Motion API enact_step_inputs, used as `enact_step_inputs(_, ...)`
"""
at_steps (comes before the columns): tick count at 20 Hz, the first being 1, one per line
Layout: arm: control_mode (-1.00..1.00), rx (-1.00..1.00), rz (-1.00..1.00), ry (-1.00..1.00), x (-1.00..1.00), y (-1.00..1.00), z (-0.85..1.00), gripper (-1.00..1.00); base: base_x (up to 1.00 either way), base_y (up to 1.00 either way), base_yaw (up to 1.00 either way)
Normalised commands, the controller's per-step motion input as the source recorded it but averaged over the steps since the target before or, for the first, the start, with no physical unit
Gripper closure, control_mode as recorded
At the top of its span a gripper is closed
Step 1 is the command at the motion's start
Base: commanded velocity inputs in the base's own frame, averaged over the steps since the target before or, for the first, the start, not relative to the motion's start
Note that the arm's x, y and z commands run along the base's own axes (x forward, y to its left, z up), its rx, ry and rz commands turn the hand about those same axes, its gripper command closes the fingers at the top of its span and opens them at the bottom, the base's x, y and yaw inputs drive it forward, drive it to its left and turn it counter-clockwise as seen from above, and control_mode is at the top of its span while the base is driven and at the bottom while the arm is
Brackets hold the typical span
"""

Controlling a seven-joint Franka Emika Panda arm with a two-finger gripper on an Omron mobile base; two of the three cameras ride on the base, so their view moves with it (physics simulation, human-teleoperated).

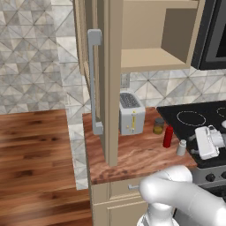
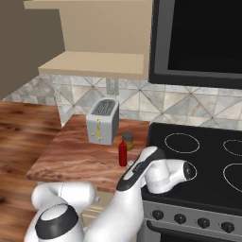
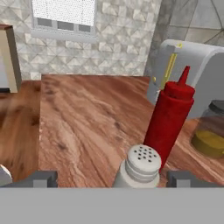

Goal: Collect the turmeric, ketchup, and shaker from the cabinet and place them next to the stove.

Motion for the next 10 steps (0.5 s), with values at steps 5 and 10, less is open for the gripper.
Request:
enact_step_inputs(5, -1.0, 0.0, -0.02, -0.05, -0.51, 0.09, 0.4, -1.0, 0.0, 0.0, 0.0)
enact_step_inputs(10, -1.0, -0.02, -0.06, -0.01, -0.52, 0.48, 0.29, -1.0, 0.0, 0.0, 0.0)
